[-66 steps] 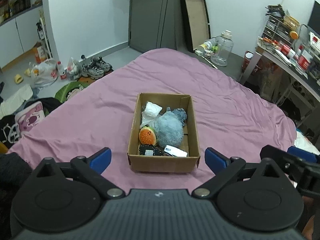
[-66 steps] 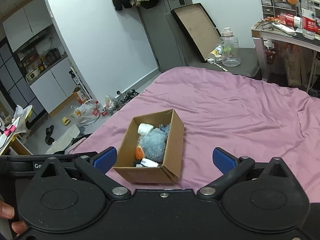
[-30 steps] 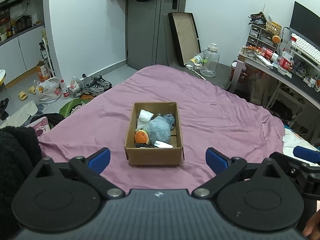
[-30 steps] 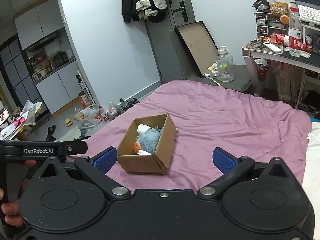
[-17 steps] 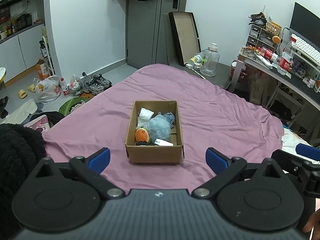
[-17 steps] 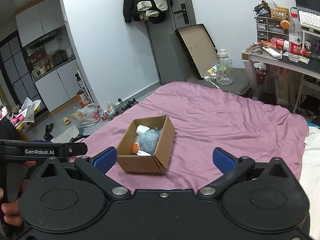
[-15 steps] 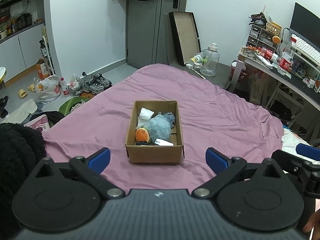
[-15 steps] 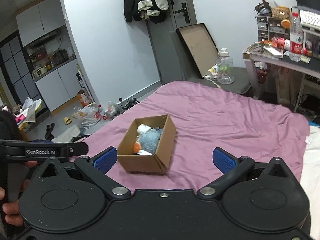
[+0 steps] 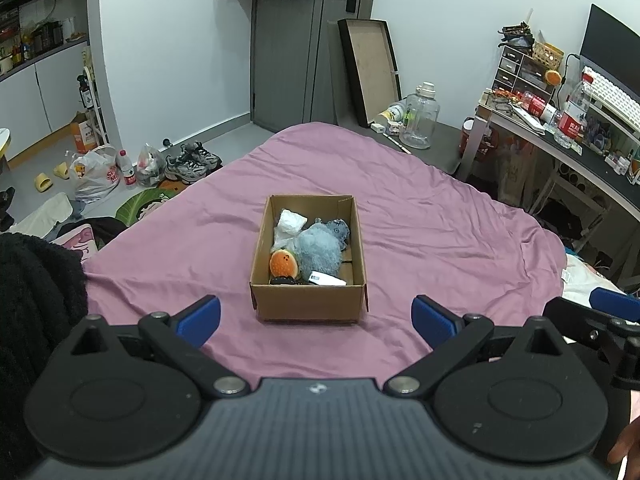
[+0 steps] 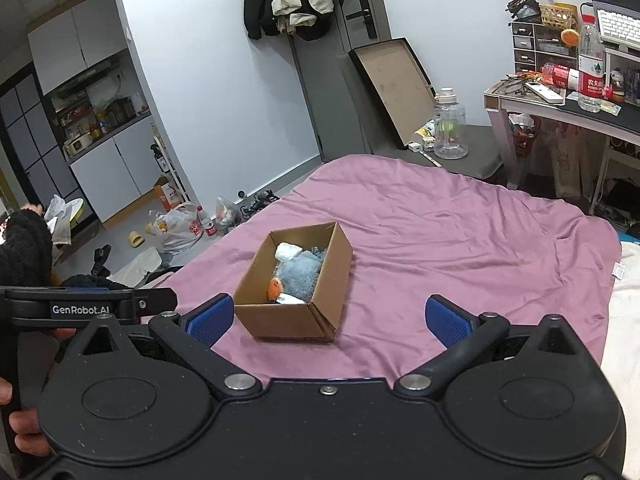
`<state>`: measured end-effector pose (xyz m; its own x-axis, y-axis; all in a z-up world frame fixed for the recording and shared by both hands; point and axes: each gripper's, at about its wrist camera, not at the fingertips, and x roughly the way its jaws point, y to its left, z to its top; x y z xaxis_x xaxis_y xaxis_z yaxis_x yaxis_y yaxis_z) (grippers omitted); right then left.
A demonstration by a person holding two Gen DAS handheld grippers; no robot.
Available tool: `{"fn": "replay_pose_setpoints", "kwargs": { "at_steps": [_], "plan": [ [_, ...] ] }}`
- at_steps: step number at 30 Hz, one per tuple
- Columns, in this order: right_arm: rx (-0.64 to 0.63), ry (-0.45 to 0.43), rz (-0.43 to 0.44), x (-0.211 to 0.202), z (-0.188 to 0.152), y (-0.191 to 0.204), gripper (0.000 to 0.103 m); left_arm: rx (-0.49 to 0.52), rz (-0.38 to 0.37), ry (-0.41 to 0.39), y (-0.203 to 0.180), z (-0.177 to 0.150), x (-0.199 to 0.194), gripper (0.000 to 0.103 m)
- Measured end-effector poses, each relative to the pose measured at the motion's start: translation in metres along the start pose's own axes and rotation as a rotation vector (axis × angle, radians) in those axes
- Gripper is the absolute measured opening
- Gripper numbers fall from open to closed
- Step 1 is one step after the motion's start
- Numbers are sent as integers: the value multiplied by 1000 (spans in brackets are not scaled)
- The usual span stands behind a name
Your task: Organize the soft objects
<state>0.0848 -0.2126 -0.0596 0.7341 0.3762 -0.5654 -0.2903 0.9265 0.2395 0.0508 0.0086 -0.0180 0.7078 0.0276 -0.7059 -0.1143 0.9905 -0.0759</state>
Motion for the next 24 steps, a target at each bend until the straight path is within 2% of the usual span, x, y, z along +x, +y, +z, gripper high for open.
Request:
{"fn": "replay_pose_setpoints", "kwargs": {
  "at_steps": [15, 24],
  "plan": [
    [8, 5, 3, 0, -3, -6, 103, -2, 1, 11, -1, -5, 3, 101],
    [-1, 18, -34, 4, -7, -8, 103, 2, -1, 14, -2, -6, 3, 101]
  ]
}}
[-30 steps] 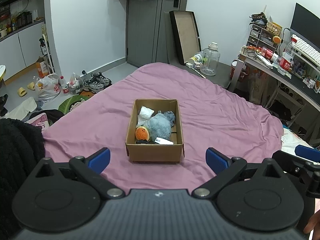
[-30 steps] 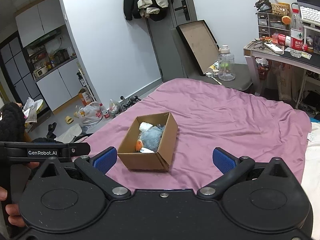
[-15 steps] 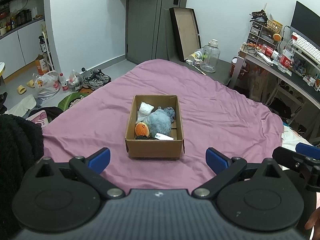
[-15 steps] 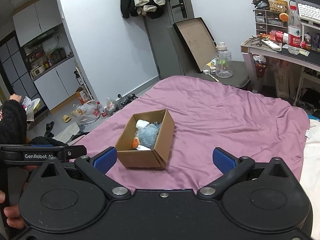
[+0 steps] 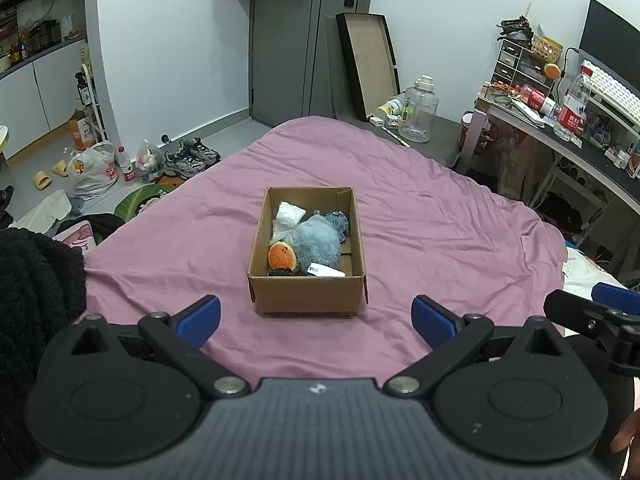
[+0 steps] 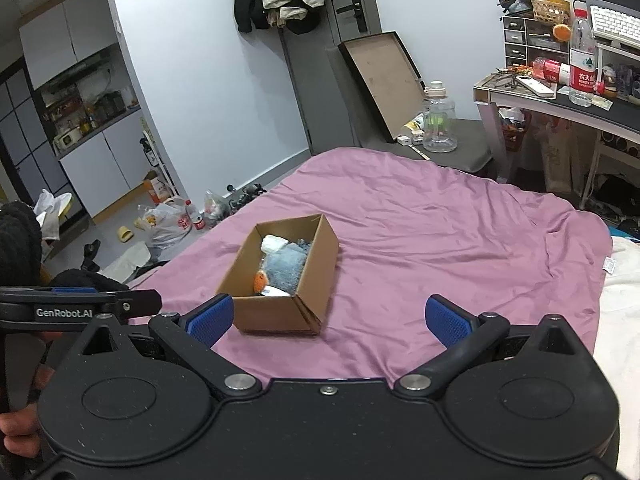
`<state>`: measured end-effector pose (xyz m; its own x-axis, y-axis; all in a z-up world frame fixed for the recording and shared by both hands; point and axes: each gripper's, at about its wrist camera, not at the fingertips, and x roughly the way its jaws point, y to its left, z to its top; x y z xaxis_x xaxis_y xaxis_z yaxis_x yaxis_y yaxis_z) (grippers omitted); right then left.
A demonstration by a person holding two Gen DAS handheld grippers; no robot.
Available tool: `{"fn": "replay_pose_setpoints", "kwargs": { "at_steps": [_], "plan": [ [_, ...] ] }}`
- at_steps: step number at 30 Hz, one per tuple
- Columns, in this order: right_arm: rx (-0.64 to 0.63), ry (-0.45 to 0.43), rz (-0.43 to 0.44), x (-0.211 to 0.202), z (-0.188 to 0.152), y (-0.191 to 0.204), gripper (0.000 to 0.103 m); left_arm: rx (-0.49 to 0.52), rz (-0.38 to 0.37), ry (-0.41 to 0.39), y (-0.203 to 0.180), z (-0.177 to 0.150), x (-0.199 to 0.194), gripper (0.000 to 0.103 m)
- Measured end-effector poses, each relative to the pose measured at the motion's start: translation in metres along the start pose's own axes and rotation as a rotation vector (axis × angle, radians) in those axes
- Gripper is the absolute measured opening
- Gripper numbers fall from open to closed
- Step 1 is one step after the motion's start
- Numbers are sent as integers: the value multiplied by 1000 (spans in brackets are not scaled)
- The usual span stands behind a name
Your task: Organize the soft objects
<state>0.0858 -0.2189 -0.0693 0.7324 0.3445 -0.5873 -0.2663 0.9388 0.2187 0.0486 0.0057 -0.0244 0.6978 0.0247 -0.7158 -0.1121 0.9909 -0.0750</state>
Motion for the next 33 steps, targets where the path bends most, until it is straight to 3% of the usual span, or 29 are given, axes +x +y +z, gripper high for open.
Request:
{"fn": "replay_pose_setpoints", "kwargs": {
  "at_steps": [33],
  "plan": [
    [7, 37, -53, 14, -1, 1, 103, 45, -15, 0, -4, 3, 4, 101]
  ]
}}
